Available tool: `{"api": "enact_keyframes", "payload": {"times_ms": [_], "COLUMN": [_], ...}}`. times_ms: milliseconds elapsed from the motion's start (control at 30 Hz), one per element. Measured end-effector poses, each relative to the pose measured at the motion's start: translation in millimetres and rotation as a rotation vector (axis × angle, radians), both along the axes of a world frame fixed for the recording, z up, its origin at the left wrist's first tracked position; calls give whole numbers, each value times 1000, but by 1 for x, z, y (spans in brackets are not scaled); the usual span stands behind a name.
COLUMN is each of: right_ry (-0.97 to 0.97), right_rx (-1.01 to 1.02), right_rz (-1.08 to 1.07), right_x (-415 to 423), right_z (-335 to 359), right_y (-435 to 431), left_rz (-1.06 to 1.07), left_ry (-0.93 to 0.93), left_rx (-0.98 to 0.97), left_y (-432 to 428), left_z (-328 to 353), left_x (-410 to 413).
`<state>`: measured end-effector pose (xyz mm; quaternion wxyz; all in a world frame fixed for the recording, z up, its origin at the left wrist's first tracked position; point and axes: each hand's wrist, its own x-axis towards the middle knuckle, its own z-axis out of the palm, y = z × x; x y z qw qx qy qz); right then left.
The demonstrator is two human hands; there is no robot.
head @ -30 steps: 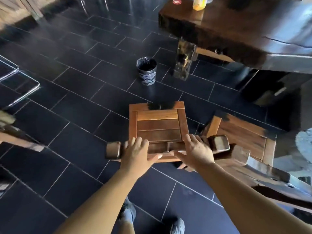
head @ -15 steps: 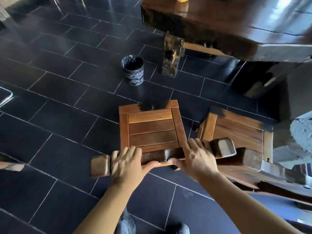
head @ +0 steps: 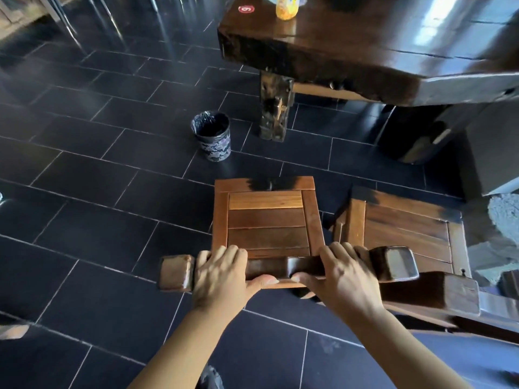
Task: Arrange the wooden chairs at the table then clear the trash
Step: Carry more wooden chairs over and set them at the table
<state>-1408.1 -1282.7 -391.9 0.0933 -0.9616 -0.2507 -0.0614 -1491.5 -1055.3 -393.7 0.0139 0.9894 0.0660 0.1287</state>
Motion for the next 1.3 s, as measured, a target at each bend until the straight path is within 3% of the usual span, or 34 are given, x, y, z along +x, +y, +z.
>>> {"api": "enact_keyframes", "payload": {"times_ms": [533, 1133, 1300], "right_ry": [42, 55, 135], "right_rx": [-35, -20, -43], "right_rz": [-284, -329, -350], "right_x": [29, 39, 71], "right_z": [1, 9, 13], "right_y": [8, 40, 45], "left_rz": [-268, -306, -282], "left_ry": [20, 156, 221], "left_rx": [22, -42, -27], "left_y": [25, 51, 56], "left_z": [1, 11, 13], "left_x": [102, 125, 154]}}
